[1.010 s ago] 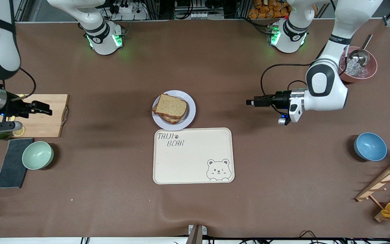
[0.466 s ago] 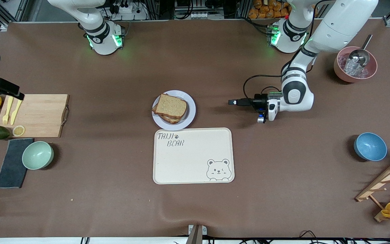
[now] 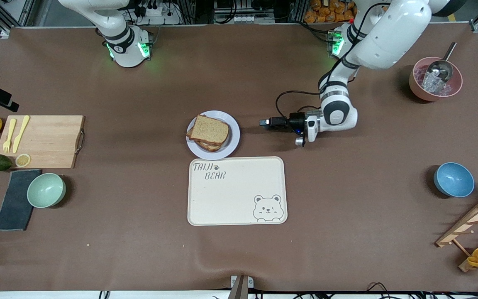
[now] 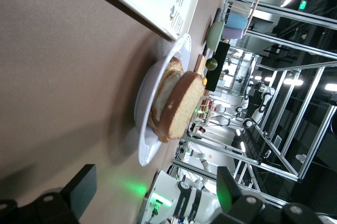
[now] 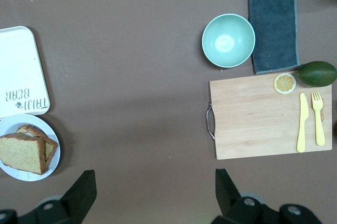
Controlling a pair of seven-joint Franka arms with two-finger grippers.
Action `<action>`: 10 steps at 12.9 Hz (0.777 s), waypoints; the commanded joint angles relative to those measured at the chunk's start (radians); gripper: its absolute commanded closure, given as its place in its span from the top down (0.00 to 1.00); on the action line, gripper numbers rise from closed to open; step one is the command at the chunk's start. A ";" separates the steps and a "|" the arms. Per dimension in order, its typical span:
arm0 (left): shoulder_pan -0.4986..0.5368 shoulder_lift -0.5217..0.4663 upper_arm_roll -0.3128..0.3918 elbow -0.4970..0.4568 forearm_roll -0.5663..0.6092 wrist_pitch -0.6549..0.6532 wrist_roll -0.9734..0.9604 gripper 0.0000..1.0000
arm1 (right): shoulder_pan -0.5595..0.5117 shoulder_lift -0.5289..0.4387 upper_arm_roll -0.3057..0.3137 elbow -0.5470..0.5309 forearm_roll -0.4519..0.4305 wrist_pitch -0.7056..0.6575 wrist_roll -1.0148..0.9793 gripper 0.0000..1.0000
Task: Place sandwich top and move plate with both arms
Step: 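Withdraw the right gripper while the left gripper reaches the plate rim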
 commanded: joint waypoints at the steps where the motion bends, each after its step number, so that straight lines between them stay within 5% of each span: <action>1: -0.044 0.037 -0.002 0.051 -0.093 0.009 0.049 1.00 | -0.023 -0.024 0.006 -0.001 -0.004 -0.006 -0.056 1.00; 10: -0.095 0.151 0.006 0.221 -0.086 0.009 0.115 0.92 | -0.008 -0.010 0.011 0.007 0.008 -0.029 -0.058 1.00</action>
